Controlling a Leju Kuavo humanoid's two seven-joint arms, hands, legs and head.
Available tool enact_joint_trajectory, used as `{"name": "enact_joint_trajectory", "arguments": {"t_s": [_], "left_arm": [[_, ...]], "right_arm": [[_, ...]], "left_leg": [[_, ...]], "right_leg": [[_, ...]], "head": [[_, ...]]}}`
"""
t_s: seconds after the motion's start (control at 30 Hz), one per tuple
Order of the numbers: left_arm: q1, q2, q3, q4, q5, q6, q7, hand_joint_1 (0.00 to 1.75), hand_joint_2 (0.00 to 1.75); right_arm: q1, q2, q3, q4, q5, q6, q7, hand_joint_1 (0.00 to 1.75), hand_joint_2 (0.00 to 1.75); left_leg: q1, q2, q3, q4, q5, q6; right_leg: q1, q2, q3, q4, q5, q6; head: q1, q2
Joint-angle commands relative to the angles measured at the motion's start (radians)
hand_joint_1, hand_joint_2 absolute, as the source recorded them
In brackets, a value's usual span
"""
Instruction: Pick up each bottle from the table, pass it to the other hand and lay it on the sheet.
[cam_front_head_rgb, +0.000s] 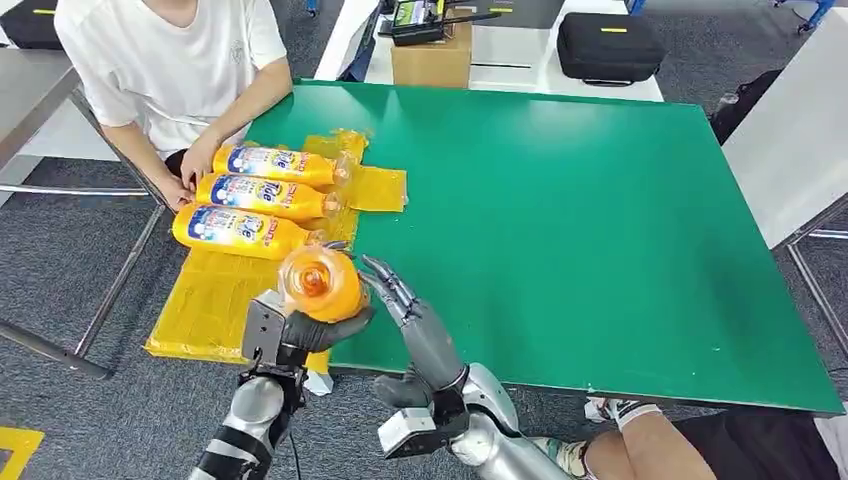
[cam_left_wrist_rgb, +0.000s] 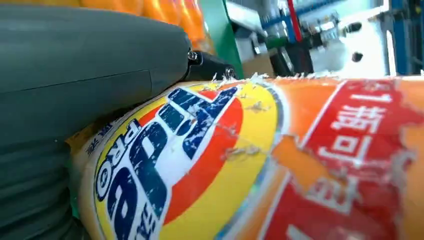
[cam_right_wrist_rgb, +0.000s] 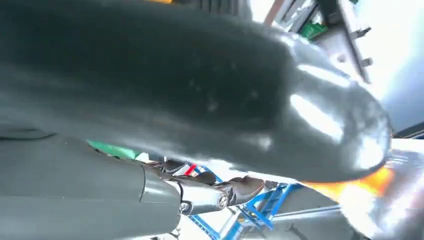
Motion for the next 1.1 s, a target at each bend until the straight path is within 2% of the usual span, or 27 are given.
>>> {"name": "enact_joint_trajectory", "arguments": {"t_s": [0.03, 0.07, 0.2, 0.23, 0.33, 0.5, 0.63, 0.8, 1.03, 1.07, 1.1], "left_arm": [[-0.256, 0.145, -0.009, 0.450, -0.483, 0.159, 0.181, 1.75, 1.75], [-0.293, 0.145, 0.015, 0.521, -0.496, 0.163, 0.160, 1.75, 1.75], [-0.300, 0.146, 0.019, 0.527, -0.496, 0.161, 0.157, 1.75, 1.75], [-0.305, 0.144, 0.013, 0.540, -0.528, 0.162, 0.191, 1.75, 1.75], [-0.364, 0.171, 0.061, 0.647, -0.533, 0.114, 0.224, 1.75, 1.75], [-0.400, 0.205, 0.144, 0.726, -0.489, 0.017, 0.168, 1.75, 1.75], [-0.398, 0.259, 0.064, 0.750, -0.640, 0.040, 0.250, 1.75, 1.75], [-0.446, 0.343, -0.102, 0.834, -0.939, 0.001, 0.448, 1.75, 1.75], [-0.455, 0.350, -0.099, 0.837, -0.938, -0.006, 0.445, 1.75, 1.75], [-0.466, 0.351, -0.117, 0.845, -0.976, -0.006, 0.486, 1.62, 1.75], [-0.483, 0.360, -0.134, 0.858, -1.011, -0.031, 0.507, 1.75, 1.75]], "right_arm": [[0.042, -0.068, -0.018, -0.200, -0.028, -0.006, -0.002, 0.00, 0.00], [0.060, -0.076, -0.034, -0.229, -0.019, 0.004, -0.002, 0.00, 0.00], [0.061, -0.076, -0.037, -0.231, -0.017, 0.006, -0.002, 0.00, 0.00], [0.065, -0.079, -0.029, -0.253, -0.025, -0.009, -0.002, 0.00, 0.00], [0.119, -0.135, -0.031, -0.391, -0.061, -0.079, -0.002, 0.00, 0.00], [0.217, -0.200, -0.144, -0.565, -0.079, -0.139, -0.002, 0.00, 0.00], [0.255, -0.211, -0.154, -0.558, -0.074, -0.157, -0.002, 0.00, 0.00], [0.225, -0.206, -0.127, -0.530, -0.114, -0.162, -0.002, 0.00, 0.00], [0.222, -0.205, -0.129, -0.527, -0.115, -0.161, -0.002, 0.00, 0.00], [0.222, -0.200, -0.132, -0.528, -0.125, -0.151, -0.002, 0.00, 0.00], [0.222, -0.194, -0.133, -0.520, -0.120, -0.147, -0.002, 0.00, 0.00]], "left_leg": [[0.000, -0.002, 0.006, -0.002, -0.001, -0.001], [0.000, -0.003, 0.004, -0.002, 0.000, -0.001], [0.001, 0.001, 0.003, -0.001, 0.000, -0.001], [0.000, 0.000, 0.006, -0.001, -0.001, -0.001], [0.000, 0.000, 0.004, 0.000, -0.001, 0.000], [0.000, -0.001, 0.003, -0.001, 0.000, 0.000], [0.000, 0.002, 0.008, -0.002, -0.002, -0.001], [0.000, 0.006, 0.015, -0.003, -0.003, -0.003], [0.000, 0.009, 0.018, -0.002, -0.004, -0.006], [0.001, 0.010, 0.018, -0.002, -0.004, -0.006], [0.000, 0.007, 0.019, -0.002, -0.002, -0.006]], "right_leg": [[0.000, -0.003, 0.007, -0.001, -0.002, -0.002], [0.000, -0.004, 0.005, -0.001, -0.001, -0.001], [0.001, 0.000, 0.003, 0.000, 0.000, -0.001], [0.001, -0.001, 0.005, 0.000, -0.001, -0.002], [0.001, -0.001, 0.004, 0.000, -0.001, -0.001], [0.000, -0.001, 0.004, 0.000, -0.001, -0.001], [0.000, 0.001, 0.008, -0.001, -0.001, -0.002], [0.001, 0.005, 0.012, -0.001, 0.000, -0.003], [0.001, 0.010, 0.012, 0.003, 0.000, -0.007], [0.002, 0.011, 0.012, 0.003, 0.000, -0.007], [0.001, 0.008, 0.013, 0.003, 0.000, -0.007]], "head": [[0.000, 0.000], [0.000, 0.000], [0.000, 0.000], [0.000, 0.000], [0.000, 0.000], [0.000, 0.000], [0.000, 0.000], [0.000, 0.000], [-0.001, 0.000], [0.000, 0.000], [0.000, 0.000]]}}
